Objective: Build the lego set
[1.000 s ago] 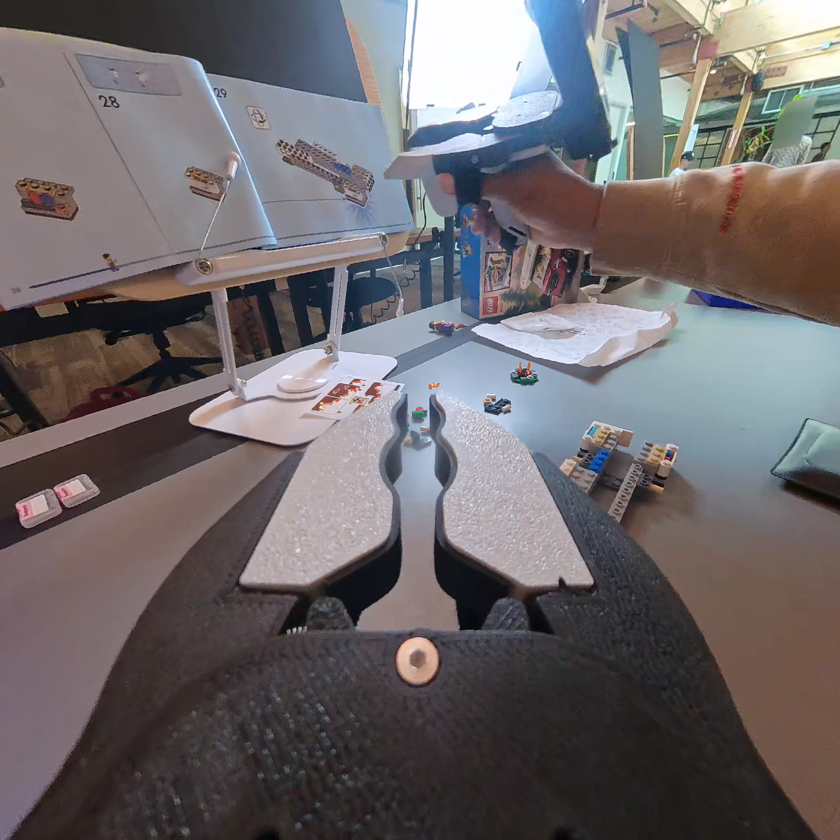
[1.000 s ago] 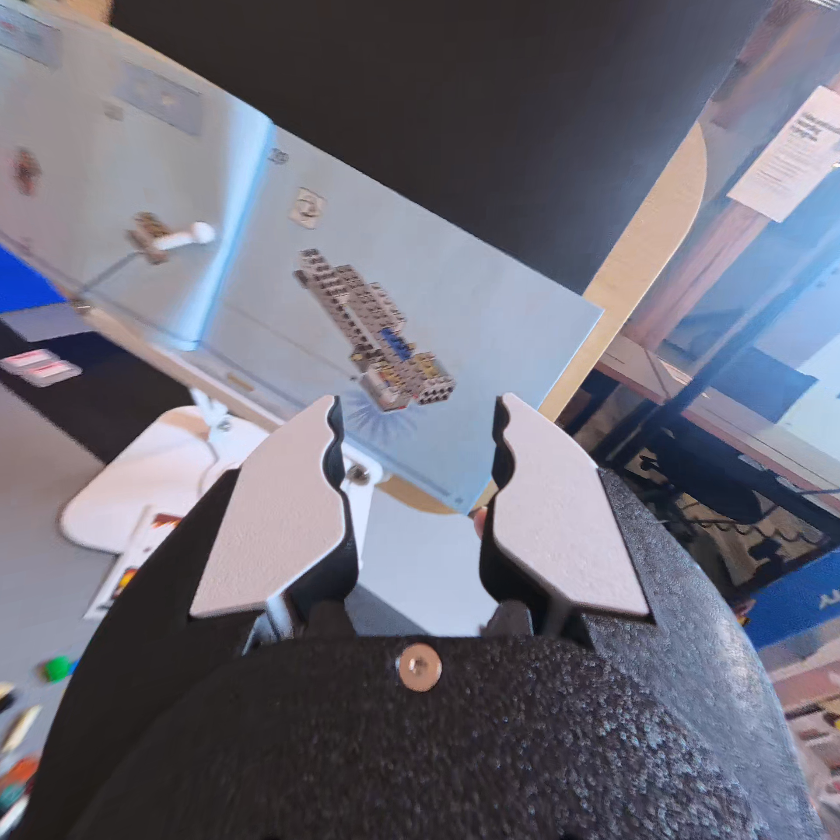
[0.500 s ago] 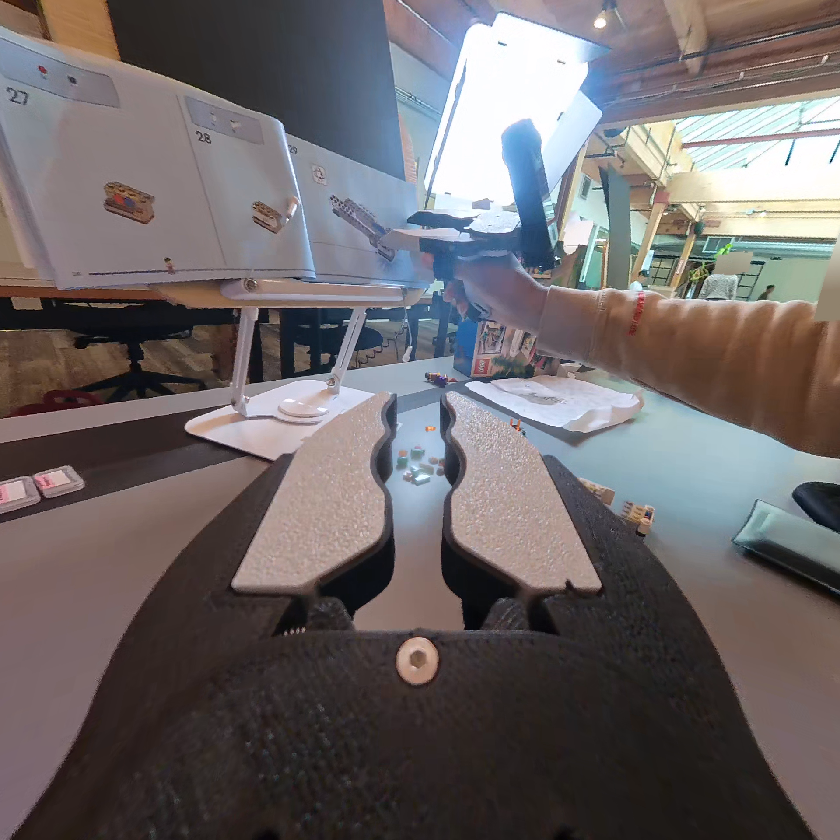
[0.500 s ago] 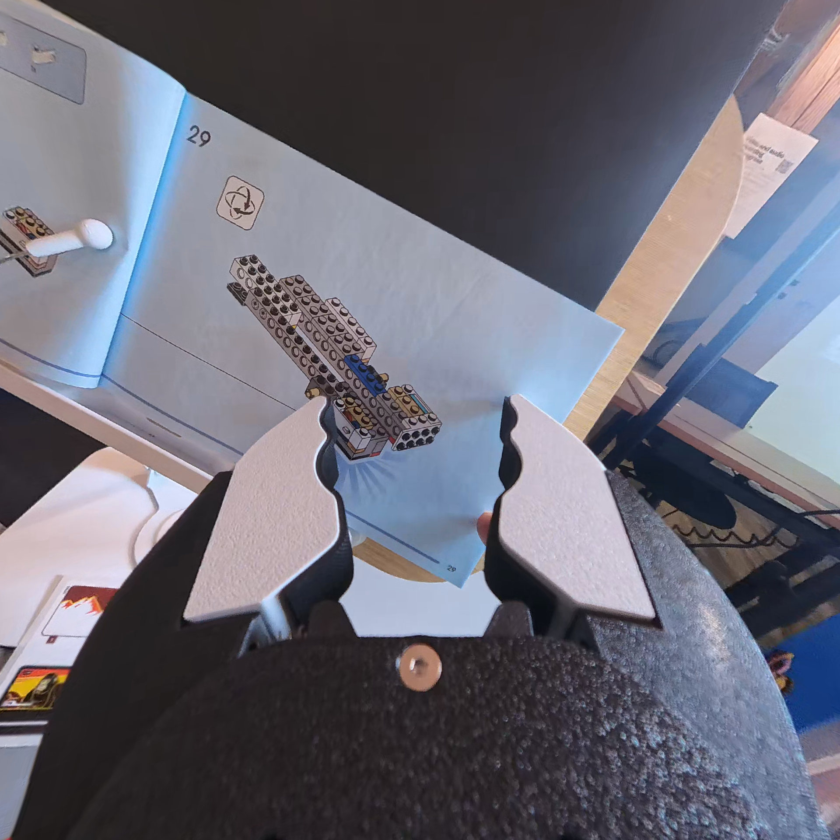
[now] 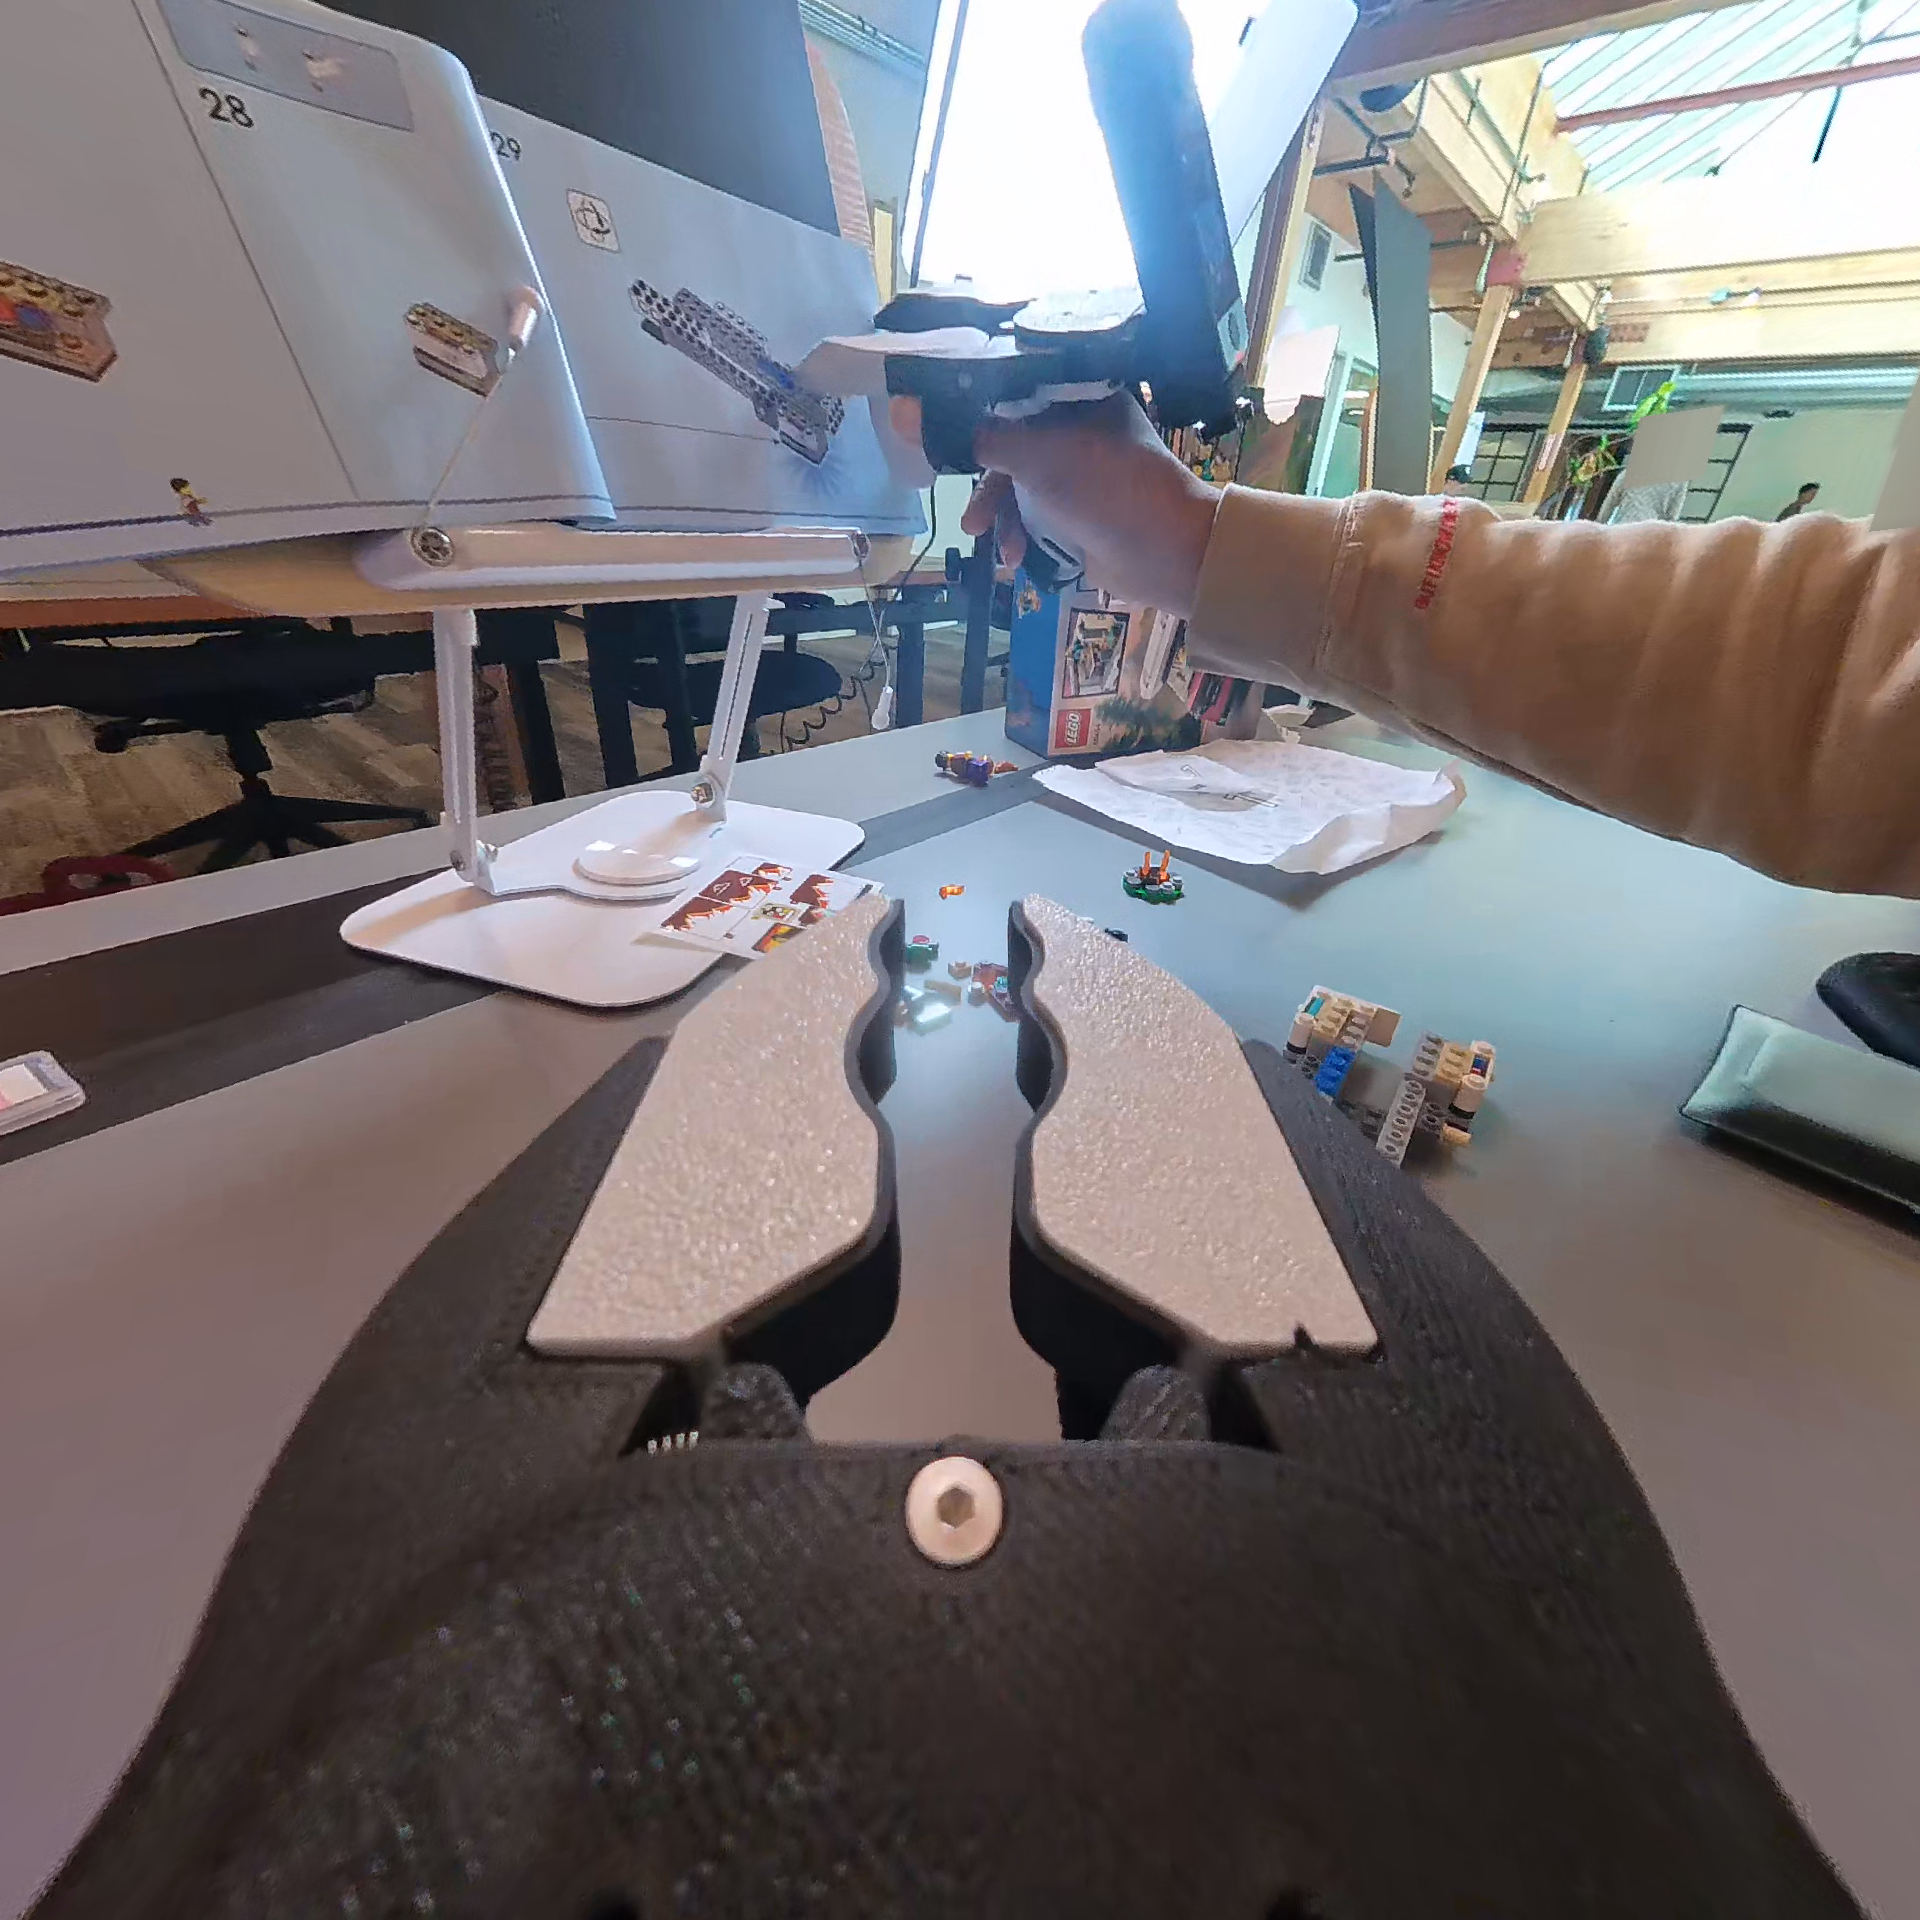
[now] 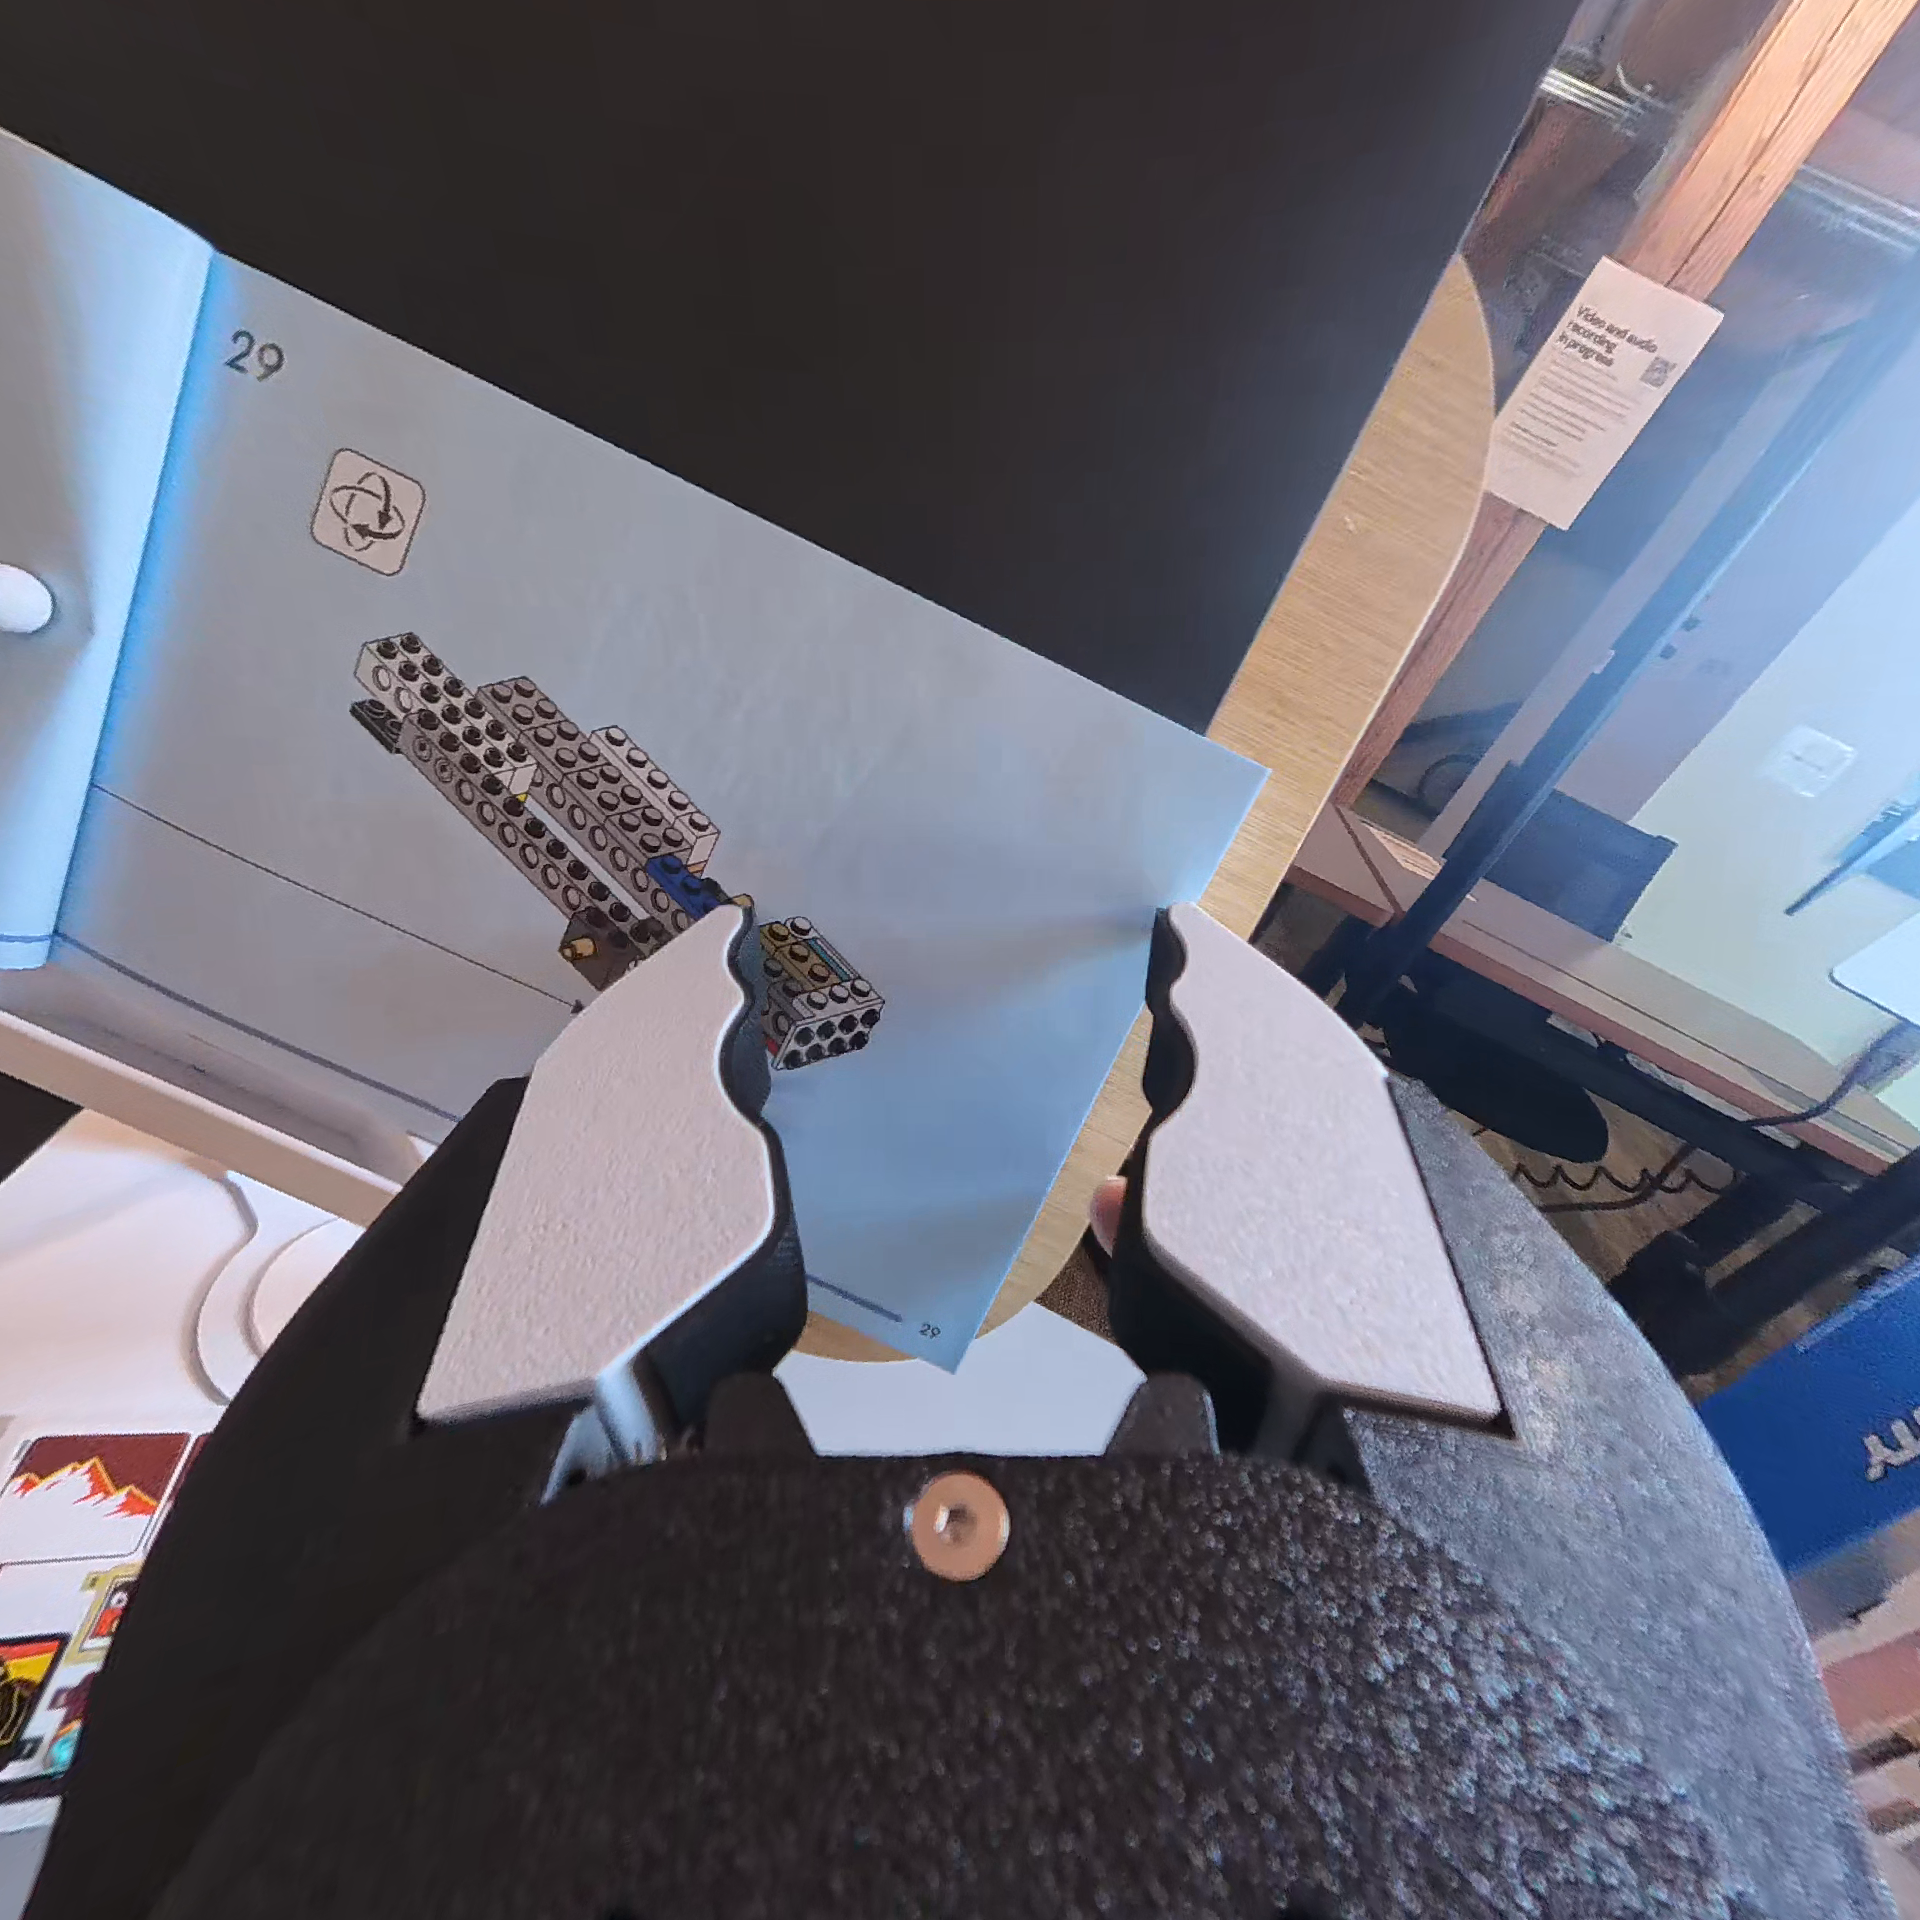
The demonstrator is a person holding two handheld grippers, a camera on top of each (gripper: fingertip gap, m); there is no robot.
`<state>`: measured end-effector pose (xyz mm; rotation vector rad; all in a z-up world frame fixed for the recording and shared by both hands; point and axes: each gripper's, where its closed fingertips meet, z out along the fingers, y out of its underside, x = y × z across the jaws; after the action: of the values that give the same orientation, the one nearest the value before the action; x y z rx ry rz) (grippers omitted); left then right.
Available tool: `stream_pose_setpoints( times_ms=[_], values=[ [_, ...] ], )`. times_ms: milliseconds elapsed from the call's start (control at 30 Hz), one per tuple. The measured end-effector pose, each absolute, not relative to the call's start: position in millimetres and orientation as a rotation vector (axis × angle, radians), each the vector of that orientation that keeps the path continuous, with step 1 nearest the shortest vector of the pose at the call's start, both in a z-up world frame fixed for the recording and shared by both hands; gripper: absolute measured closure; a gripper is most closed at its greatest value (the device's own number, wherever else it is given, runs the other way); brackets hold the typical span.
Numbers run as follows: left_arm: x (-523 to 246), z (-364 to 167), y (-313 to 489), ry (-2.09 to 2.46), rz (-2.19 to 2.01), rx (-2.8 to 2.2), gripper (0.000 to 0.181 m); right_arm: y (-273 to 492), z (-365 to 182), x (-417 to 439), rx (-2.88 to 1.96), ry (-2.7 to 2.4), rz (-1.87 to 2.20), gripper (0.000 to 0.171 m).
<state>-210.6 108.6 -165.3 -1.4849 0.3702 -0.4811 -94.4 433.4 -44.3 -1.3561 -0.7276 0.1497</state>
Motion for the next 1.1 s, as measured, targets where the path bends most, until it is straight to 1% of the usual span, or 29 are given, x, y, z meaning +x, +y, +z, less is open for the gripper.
stream_pose_setpoints(
  times_ms=[100,167,200,233,300,333,367,400,433,467,533,600,633,667,733,800,867,933,967,1000,1100],
  values=[
    [-210.4,-171.0,117.1,0.366,-0.428,-1.534,0.164,434.8,-45.1,-93.5,-1.34,-0.753,0.13,0.105],
    [-215.4,-166.9,132.9,0.359,-0.332,-1.567,0.164,434.9,-45.1,-91.5,-1.333,-0.745,0.138,0.114],
    [-219.9,-160.4,144.3,0.351,-0.271,-1.584,0.163,434.4,-46.3,-91.5,-1.33,-0.751,0.143,0.12],
    [-221.9,-151.4,156.8,0.358,-0.229,-1.599,0.162,433.8,-47.3,-91.5,-1.325,-0.757,0.146,0.122],
    [-221.7,-128.7,185.7,0.344,-0.2,-1.636,0.15,430.8,-50.6,-93.3,-1.32,-0.79,0.158,0.131],
    [-220.5,-116.7,201.2,0.343,-0.191,-1.651,0.146,427.6,-54.1,-96.2,-1.326,-0.826,0.186,0.141],
    [-221.2,-104.3,217.4,0.348,-0.155,-1.649,0.145,423.9,-57.9,-99.3,-1.341,-0.862,0.22,0.146],
    [-224.6,-93.9,234.2,0.358,-0.093,-1.642,0.145,421.2,-59.5,-100.5,-1.348,-0.888,0.23,0.147],
    [-229.3,-87.2,251.0,0.364,-0.031,-1.645,0.145,419.2,-57.4,-100.3,-1.336,-0.906,0.222,0.147],
    [-232.8,-83.4,267.0,0.363,0.004,-1.656,0.144,419.0,-49.2,-98.2,-1.301,-0.896,0.201,0.142],
    [-235.6,-80.5,294.2,0.381,0.051,-1.683,0.142,423.1,-29.1,-93.5,-1.246,-0.855,0.169,0.126],
    [-239.8,-79.7,316.0,0.436,0.176,-1.69,0.142,435.4,-25.9,-92.9,-1.279,-0.852,0.126,0.111],
    [-240.7,-82.3,324.8,0.47,0.233,-1.701,0.143,440.8,-29.7,-94.8,-1.296,-0.861,0.103,0.11],
    [-239.8,-87.8,332.0,0.504,0.263,-1.725,0.144,443.2,-32.7,-96.6,-1.3,-0.869,0.077,0.112],
    [-238.5,-97.7,340.7,0.546,0.293,-1.761,0.151,441.2,-37.9,-101.5,-1.313,-0.892,0.076,0.127],
    [-242.7,-96.4,343.6,0.547,0.346,-1.742,0.165,439.1,-43.6,-105.4,-1.317,-0.907,0.096,0.139],
    [-246.1,-93.2,343.2,0.536,0.344,-1.727,0.18,437.9,-51.5,-108.4,-1.331,-0.926,0.133,0.147],
    [-244.6,-93.2,341.9,0.533,0.287,-1.729,0.18,435.9,-56.5,-109.4,-1.346,-0.949,0.173,0.152],
    [-244.9,-93.1,341.6,0.537,0.285,-1.727,0.18,435.6,-52.8,-106.9,-1.328,-0.94,0.17,0.151],
    [-245.1,-93.1,341.3,0.543,0.29,-1.724,0.18,436.0,-44.7,-103.2,-1.295,-0.916,0.162,0.144],
    [-245.3,-93.0,342.1,0.529,0.274,-1.713,0.18,443.5,-25.0,-96.6,-1.263,-0.863,0.164,0.11]
  ],
)
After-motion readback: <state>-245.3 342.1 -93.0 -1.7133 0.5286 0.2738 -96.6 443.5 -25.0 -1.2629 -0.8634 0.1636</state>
